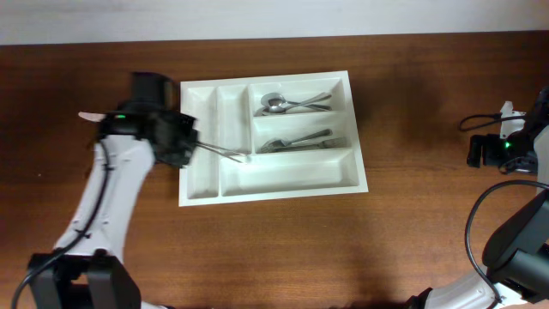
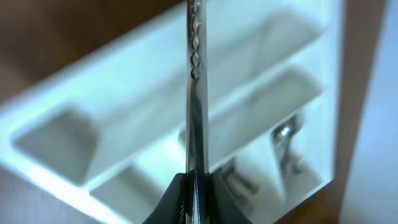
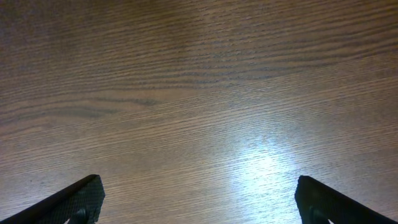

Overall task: Pack container
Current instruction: 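Carry the tongs right and lower them into the tray, then lower the tongs into the bottom long compartment and open the left gripper, then retract the left gripper left toward the spoons on the table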

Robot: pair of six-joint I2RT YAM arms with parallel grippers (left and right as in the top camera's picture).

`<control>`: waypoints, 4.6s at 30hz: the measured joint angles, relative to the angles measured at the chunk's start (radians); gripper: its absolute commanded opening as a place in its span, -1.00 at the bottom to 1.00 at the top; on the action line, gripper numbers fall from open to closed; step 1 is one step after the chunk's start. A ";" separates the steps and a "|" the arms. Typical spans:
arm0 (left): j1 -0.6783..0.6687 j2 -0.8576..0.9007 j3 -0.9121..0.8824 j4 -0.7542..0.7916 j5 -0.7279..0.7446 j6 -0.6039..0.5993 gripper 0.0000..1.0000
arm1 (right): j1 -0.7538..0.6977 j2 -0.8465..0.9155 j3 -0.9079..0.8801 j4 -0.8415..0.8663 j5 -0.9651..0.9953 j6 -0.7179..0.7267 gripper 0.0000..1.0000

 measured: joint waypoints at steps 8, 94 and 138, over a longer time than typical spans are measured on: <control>-0.153 0.000 0.000 -0.007 -0.051 -0.181 -0.96 | 0.000 0.000 0.000 0.000 0.000 0.000 0.98; -0.471 0.279 0.000 0.190 -0.080 -0.655 -0.46 | 0.000 0.000 0.000 0.000 0.000 0.000 0.98; -0.459 0.279 0.030 0.235 -0.053 -0.618 0.66 | 0.000 0.000 0.000 0.000 0.000 0.000 0.98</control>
